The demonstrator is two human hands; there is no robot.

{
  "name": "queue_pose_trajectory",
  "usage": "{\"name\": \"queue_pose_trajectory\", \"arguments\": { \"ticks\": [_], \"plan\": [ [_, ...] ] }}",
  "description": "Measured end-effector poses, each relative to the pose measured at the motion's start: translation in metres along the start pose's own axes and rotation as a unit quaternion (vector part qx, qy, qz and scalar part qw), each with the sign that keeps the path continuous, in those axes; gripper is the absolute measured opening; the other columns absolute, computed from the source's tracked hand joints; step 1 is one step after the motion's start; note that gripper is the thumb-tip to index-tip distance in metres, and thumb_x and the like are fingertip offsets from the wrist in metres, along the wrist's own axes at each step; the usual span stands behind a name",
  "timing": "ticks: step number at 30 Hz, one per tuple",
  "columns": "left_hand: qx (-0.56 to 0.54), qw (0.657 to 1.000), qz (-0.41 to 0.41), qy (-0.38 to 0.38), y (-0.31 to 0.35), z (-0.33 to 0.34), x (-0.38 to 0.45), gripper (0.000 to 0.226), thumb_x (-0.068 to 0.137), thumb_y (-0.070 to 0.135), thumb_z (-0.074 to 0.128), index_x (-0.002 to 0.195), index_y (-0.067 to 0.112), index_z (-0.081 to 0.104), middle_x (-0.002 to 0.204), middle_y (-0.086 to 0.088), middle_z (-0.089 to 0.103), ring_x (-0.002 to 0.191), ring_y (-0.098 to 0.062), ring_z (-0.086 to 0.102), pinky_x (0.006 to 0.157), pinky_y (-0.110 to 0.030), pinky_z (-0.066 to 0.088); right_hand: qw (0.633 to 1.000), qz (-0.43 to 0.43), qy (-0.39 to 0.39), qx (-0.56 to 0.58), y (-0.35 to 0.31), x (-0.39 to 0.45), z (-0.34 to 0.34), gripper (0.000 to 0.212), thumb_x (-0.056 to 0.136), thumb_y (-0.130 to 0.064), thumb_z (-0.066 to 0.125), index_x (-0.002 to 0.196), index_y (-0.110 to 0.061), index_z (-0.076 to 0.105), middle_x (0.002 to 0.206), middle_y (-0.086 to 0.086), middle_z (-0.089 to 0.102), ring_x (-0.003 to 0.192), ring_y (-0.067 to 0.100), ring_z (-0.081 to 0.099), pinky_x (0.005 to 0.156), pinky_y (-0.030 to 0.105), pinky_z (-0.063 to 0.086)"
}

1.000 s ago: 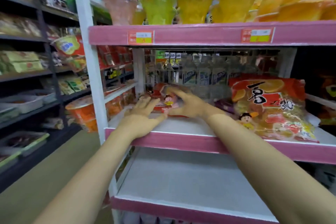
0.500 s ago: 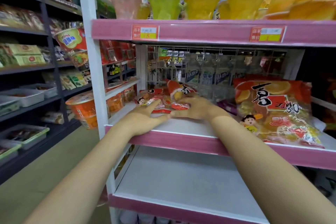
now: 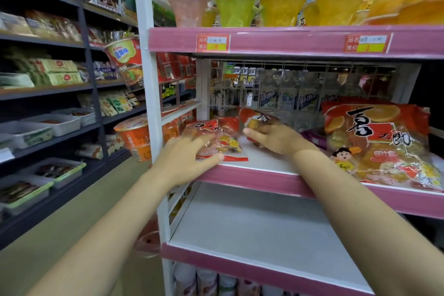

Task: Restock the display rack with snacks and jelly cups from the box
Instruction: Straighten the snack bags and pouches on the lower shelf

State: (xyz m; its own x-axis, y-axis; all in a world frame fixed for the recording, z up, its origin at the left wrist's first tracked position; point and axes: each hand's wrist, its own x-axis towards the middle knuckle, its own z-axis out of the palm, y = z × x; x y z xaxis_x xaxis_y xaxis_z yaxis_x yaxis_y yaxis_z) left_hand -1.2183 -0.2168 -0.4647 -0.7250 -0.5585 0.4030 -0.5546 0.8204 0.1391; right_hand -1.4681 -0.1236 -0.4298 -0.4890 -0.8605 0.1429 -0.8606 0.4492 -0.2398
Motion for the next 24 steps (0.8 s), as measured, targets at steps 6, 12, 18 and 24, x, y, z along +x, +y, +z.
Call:
{"name": "queue_pose_trajectory", "arguments": {
  "ticks": [6, 12, 18, 24],
  "plan": [
    [0.042, 0.997, 0.021, 0.055, -0.010, -0.006, -0.004, 0.082, 0.079, 0.083, 0.010, 0.148, 0.045, 0.034, 0.157, 0.006, 0.033, 0.144, -0.018, 0.023, 0.117, -0.046, 0.015, 0.995, -0.090, 0.046, -0.009, -0.036, -0.011, -0.006, 0.077, 0.079, -0.087, 0.034, 0.141, -0.043, 0.046, 0.156, 0.006, 0.033, 0.143, 0.034, 0.029, 0.116, 0.058, 0.024],
    [0.031, 0.995, 0.009, -0.096, 0.010, 0.006, 0.010, 0.085, 0.074, 0.093, 0.009, 0.151, 0.056, 0.006, 0.165, 0.009, -0.011, 0.152, -0.025, -0.014, 0.121, -0.054, -0.004, 0.999, 0.003, -0.013, -0.034, -0.018, -0.004, -0.005, 0.097, 0.077, -0.083, 0.051, 0.154, -0.043, 0.008, 0.163, 0.017, 0.009, 0.146, 0.048, 0.015, 0.117, 0.062, 0.021],
    [-0.008, 0.981, -0.031, -0.191, 0.001, 0.001, 0.044, 0.087, 0.073, 0.095, 0.013, 0.150, 0.057, 0.002, 0.163, 0.012, -0.018, 0.149, -0.024, -0.023, 0.120, -0.056, -0.010, 0.994, 0.000, -0.087, -0.063, 0.001, -0.009, -0.007, 0.120, 0.052, -0.100, 0.044, 0.153, -0.049, 0.004, 0.164, 0.006, 0.018, 0.150, 0.037, 0.013, 0.119, 0.057, 0.020],
    [-0.035, 0.976, -0.032, -0.214, 0.004, -0.009, 0.040, 0.084, 0.074, 0.095, 0.016, 0.150, 0.059, 0.003, 0.166, 0.013, 0.003, 0.153, -0.023, -0.005, 0.122, -0.057, 0.004, 0.995, -0.037, -0.067, -0.069, 0.009, -0.031, -0.021, 0.087, 0.062, -0.095, 0.047, 0.136, -0.050, 0.044, 0.155, -0.005, 0.038, 0.147, 0.028, 0.027, 0.120, 0.056, 0.014]
  ]
}}
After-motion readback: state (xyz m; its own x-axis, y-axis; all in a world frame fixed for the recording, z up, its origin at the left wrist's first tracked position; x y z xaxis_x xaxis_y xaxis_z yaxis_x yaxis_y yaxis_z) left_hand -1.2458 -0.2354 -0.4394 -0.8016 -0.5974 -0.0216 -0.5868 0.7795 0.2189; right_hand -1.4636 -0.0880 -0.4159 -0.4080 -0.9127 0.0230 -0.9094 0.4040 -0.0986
